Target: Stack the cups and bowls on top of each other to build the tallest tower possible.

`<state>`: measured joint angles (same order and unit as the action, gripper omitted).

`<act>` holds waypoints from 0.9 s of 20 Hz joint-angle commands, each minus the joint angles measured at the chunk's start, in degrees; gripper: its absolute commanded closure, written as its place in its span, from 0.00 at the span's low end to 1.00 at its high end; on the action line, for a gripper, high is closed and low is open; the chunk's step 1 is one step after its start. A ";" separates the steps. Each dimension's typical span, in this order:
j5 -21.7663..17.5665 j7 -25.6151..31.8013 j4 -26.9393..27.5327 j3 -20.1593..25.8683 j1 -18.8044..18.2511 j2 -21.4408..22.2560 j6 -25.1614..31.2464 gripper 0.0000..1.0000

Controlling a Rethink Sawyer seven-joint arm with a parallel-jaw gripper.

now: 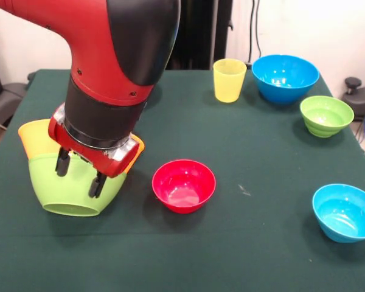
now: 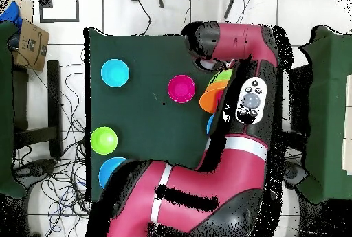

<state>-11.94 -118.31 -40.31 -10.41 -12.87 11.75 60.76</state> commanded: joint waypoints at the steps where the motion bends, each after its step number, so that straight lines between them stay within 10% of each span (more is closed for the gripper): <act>1: 1.37 -3.62 -5.04 -0.22 3.30 5.91 11.20 0.00; 18: 6.89 -9.46 -9.99 -3.68 5.08 10.66 23.44 0.00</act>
<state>-7.08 -118.31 -41.38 -16.05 -8.97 20.88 78.23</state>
